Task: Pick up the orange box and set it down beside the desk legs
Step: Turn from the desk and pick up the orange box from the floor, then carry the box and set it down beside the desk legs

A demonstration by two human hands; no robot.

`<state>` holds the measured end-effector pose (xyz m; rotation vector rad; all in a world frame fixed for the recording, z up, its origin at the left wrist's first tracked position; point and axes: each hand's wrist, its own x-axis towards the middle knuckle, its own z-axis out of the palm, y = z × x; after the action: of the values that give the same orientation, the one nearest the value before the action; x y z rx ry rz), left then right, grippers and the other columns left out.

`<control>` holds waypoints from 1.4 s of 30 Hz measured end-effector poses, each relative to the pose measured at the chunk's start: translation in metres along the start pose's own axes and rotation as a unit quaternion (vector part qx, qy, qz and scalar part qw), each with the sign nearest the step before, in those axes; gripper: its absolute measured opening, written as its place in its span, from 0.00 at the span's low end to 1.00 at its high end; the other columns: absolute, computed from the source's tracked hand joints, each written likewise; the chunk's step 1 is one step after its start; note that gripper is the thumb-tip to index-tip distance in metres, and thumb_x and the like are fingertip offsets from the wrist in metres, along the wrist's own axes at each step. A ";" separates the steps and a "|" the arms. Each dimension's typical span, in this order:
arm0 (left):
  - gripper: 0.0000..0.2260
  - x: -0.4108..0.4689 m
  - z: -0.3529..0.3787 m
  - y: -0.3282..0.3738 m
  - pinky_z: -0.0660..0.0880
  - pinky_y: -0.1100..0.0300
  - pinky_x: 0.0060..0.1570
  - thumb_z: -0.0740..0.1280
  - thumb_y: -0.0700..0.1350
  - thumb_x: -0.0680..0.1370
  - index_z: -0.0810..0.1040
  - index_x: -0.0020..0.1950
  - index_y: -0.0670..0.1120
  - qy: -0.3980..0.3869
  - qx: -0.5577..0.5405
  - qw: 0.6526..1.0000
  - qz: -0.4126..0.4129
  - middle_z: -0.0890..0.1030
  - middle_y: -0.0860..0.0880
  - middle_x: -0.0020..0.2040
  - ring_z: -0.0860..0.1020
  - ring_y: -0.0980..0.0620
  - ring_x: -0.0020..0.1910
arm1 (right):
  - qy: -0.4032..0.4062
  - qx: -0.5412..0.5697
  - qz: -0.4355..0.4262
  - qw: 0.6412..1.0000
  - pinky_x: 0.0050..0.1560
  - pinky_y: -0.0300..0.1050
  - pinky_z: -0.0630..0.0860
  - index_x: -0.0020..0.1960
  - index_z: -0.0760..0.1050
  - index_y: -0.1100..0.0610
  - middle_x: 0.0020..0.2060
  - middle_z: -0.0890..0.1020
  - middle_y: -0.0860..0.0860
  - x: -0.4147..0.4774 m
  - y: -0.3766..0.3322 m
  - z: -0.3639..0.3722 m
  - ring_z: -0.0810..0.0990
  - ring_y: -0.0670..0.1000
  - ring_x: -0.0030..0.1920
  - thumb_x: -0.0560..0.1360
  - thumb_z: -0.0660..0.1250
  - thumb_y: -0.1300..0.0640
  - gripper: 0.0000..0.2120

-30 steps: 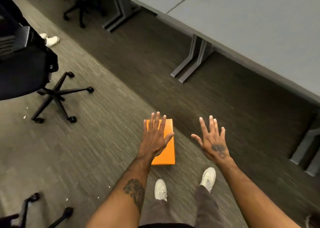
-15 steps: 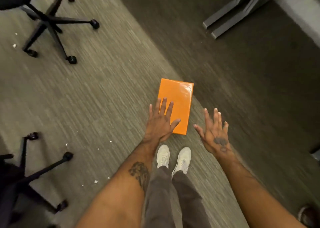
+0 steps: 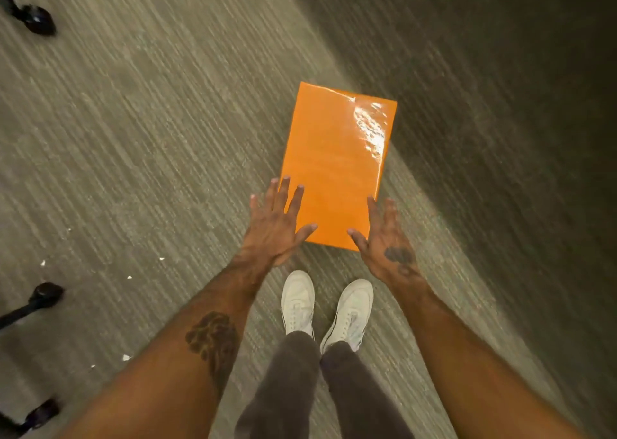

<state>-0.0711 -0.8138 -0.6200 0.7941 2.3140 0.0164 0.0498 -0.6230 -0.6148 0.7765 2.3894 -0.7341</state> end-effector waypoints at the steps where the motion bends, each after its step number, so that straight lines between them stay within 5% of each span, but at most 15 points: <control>1: 0.37 0.012 0.015 -0.007 0.45 0.32 0.74 0.47 0.68 0.80 0.39 0.81 0.49 -0.004 -0.008 1.000 -0.009 0.38 0.44 0.82 0.39 0.41 0.81 | -0.001 -0.005 -0.003 1.000 0.73 0.61 0.64 0.80 0.43 0.48 0.81 0.45 0.57 0.013 0.005 0.013 0.48 0.60 0.80 0.79 0.54 0.36 0.37; 8: 0.41 0.079 0.102 -0.039 0.53 0.33 0.75 0.56 0.67 0.79 0.42 0.82 0.47 0.013 -0.131 0.986 -0.105 0.42 0.43 0.83 0.42 0.40 0.81 | 0.020 -0.012 0.006 1.000 0.72 0.63 0.65 0.80 0.43 0.48 0.80 0.45 0.58 0.091 0.046 0.086 0.50 0.62 0.79 0.79 0.55 0.36 0.37; 12: 0.47 0.100 0.125 -0.043 0.56 0.36 0.75 0.64 0.66 0.75 0.40 0.81 0.47 0.029 -0.304 0.934 -0.184 0.46 0.41 0.82 0.50 0.37 0.80 | 0.050 0.016 0.007 0.999 0.69 0.64 0.69 0.80 0.40 0.47 0.80 0.42 0.58 0.108 0.052 0.109 0.55 0.63 0.78 0.78 0.56 0.34 0.39; 16: 0.52 0.113 0.133 -0.045 0.66 0.38 0.71 0.69 0.68 0.70 0.39 0.81 0.52 0.042 -0.412 0.888 -0.198 0.56 0.43 0.81 0.64 0.38 0.76 | 0.097 0.105 0.043 0.989 0.56 0.60 0.78 0.79 0.36 0.45 0.80 0.40 0.56 0.109 0.051 0.118 0.65 0.64 0.74 0.76 0.58 0.33 0.43; 20: 0.53 0.117 0.138 -0.048 0.68 0.38 0.70 0.72 0.67 0.68 0.43 0.81 0.53 0.057 -0.443 0.872 -0.201 0.62 0.45 0.79 0.68 0.39 0.73 | 0.067 0.268 0.134 0.952 0.67 0.56 0.68 0.79 0.36 0.47 0.80 0.56 0.55 0.115 0.055 0.121 0.65 0.60 0.74 0.74 0.64 0.33 0.48; 25: 0.48 0.116 0.128 -0.048 0.70 0.40 0.68 0.73 0.61 0.71 0.48 0.81 0.53 0.053 -0.476 0.857 -0.193 0.67 0.46 0.77 0.71 0.41 0.71 | 0.035 0.429 0.182 0.884 0.67 0.58 0.73 0.78 0.54 0.54 0.70 0.73 0.54 0.119 0.052 0.102 0.75 0.57 0.66 0.75 0.71 0.47 0.39; 33: 0.39 0.108 0.043 -0.041 0.72 0.40 0.64 0.72 0.56 0.75 0.56 0.79 0.47 0.054 -0.437 0.878 -0.190 0.72 0.42 0.72 0.74 0.38 0.67 | 0.026 0.441 0.204 0.874 0.67 0.56 0.73 0.78 0.56 0.57 0.69 0.74 0.56 0.094 0.012 0.028 0.75 0.59 0.66 0.78 0.68 0.51 0.34; 38: 0.43 0.108 -0.028 -0.039 0.73 0.44 0.61 0.67 0.67 0.68 0.60 0.78 0.49 0.040 -0.408 0.898 -0.157 0.75 0.44 0.69 0.76 0.40 0.64 | 0.032 0.453 0.213 0.865 0.69 0.57 0.70 0.78 0.56 0.58 0.73 0.71 0.56 0.079 -0.017 -0.019 0.72 0.59 0.70 0.79 0.66 0.50 0.33; 42: 0.36 0.118 -0.088 -0.029 0.73 0.48 0.57 0.70 0.60 0.74 0.60 0.77 0.51 0.045 -0.400 0.908 -0.113 0.75 0.46 0.68 0.76 0.45 0.58 | 0.060 0.469 0.216 0.854 0.65 0.55 0.74 0.76 0.59 0.57 0.68 0.75 0.55 0.076 -0.035 -0.065 0.76 0.58 0.64 0.79 0.66 0.51 0.30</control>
<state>-0.2088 -0.7556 -0.6294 0.1021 2.1703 0.8556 -0.0458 -0.5788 -0.6032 1.7018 1.7211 -1.6985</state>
